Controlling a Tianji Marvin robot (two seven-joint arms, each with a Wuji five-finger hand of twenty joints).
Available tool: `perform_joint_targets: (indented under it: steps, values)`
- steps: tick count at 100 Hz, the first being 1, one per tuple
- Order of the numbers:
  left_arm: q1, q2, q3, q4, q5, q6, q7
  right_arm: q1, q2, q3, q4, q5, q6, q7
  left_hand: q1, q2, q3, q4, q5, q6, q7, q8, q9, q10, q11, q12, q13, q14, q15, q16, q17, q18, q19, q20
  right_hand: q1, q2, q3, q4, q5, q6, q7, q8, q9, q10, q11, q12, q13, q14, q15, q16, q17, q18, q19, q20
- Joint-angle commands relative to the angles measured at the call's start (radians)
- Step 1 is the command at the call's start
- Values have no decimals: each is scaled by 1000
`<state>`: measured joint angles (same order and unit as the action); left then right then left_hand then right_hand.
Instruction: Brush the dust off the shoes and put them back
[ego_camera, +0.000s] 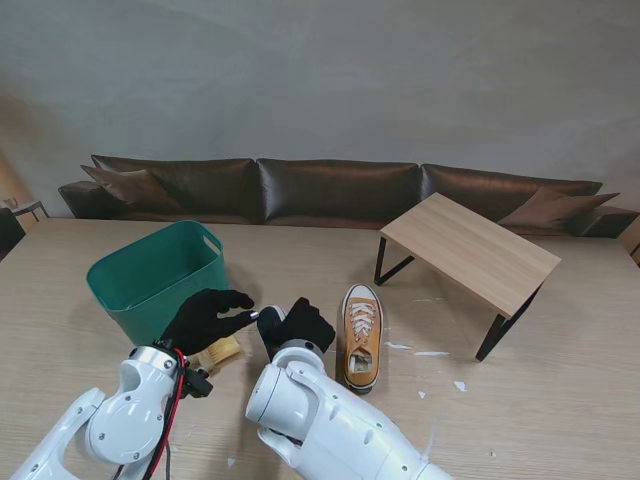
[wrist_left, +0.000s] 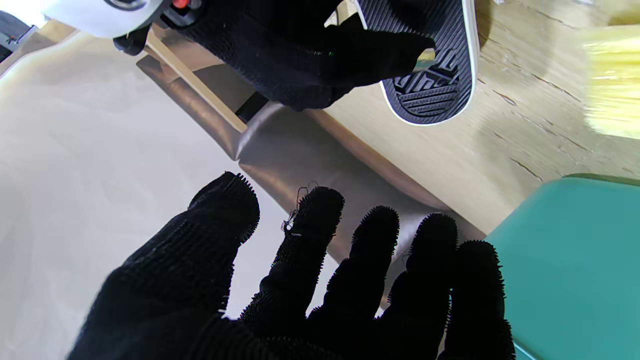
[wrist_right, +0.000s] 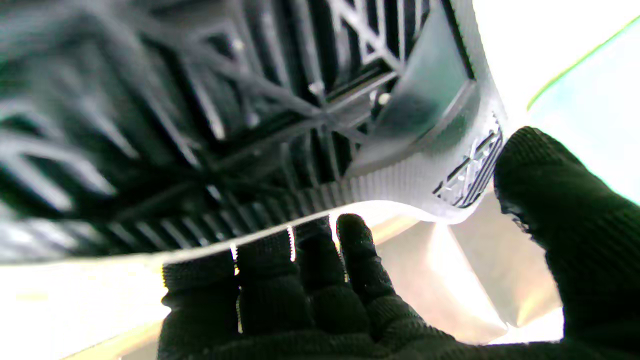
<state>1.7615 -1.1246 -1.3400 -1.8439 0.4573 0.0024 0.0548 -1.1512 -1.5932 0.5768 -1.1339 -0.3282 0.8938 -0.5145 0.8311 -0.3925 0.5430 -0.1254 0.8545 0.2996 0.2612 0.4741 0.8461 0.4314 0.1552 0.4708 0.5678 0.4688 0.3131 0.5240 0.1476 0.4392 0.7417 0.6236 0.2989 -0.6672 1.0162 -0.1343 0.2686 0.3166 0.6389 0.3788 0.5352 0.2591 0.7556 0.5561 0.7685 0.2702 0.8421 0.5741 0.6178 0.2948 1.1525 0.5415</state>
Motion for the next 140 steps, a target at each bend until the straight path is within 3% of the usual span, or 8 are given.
perform_joint_targets:
  steps: [1, 49, 73, 83, 104, 116, 140]
  values:
    - [2, -2, 5, 1, -6, 8, -22, 2, 3, 1, -14, -3, 0, 20, -1, 42, -20, 39, 23, 13, 9, 14, 19, 12, 16, 20, 13, 35, 31, 24, -4, -22, 47, 25, -11, 17, 6, 23, -27, -22, 12, -14, 0, -26, -9, -16, -10, -6, 4, -1, -384, -32, -13, 21]
    - [12, -5, 19, 12, -9, 29, -7, 17, 28, 8, -33, -27, -6, 34, 2, 47, -27, 42, 23, 17, 6, 21, 22, 14, 15, 37, 13, 41, 41, 34, -8, -17, 65, 23, -16, 30, 2, 25, -31, -33, 23, -24, 15, -32, -17, -20, -1, -2, -8, -5, -378, -31, -20, 26]
    - [6, -4, 20, 17, -17, 27, -18, -4, 64, 32, -117, -46, -17, 39, 0, 50, -30, 43, 22, 15, 3, 20, 19, 16, 13, 40, 8, 41, 41, 36, -12, -16, 67, 22, -31, 53, -15, 26, -29, -59, 31, -26, 16, -36, -19, -20, 0, -1, -14, -6, -381, -24, -31, 22]
    - [-1, -4, 23, 26, -20, 18, -19, -26, 106, 50, -195, -61, -29, 67, -1, 52, -33, 43, 22, 12, 2, 19, 12, 13, 8, 36, 4, 36, 37, 34, -18, -17, 63, 20, -36, 71, -31, 29, -22, -74, 32, -27, 19, -33, -24, -22, -5, 6, -26, -9, -390, -18, -55, 12]
    - [-39, -4, 38, 60, -44, -2, -27, -84, 229, 95, -379, -129, -75, 188, -2, 58, -41, 43, 19, 9, 1, 17, 7, 9, 2, 25, -2, 34, 27, 31, -28, -10, 47, 17, -41, 98, -59, 38, 25, -131, 16, -31, 26, -29, -41, -26, -9, 13, -58, -15, -391, -11, -73, 7]
    - [-65, -2, 49, 78, -58, -9, -47, -131, 302, 135, -471, -177, -130, 268, -1, 62, -49, 43, 20, 3, 1, 17, 2, 7, 0, 20, -8, 32, 20, 29, -34, -11, 38, 17, -40, 102, -65, 41, 66, -174, 3, -28, 42, -30, -58, -29, -12, 15, -81, -20, -388, -4, -77, 7]
    - [-106, -2, 71, 110, -77, -22, -59, -261, 403, 247, -607, -271, -295, 383, 1, 65, -61, 44, 10, -5, -4, 15, -7, -8, -6, 8, -17, 28, 0, 21, -43, -10, 11, 16, -34, 95, -62, 43, 144, -236, -13, -13, 79, -34, -79, -25, 12, 18, -106, -23, -370, 2, -83, 8]
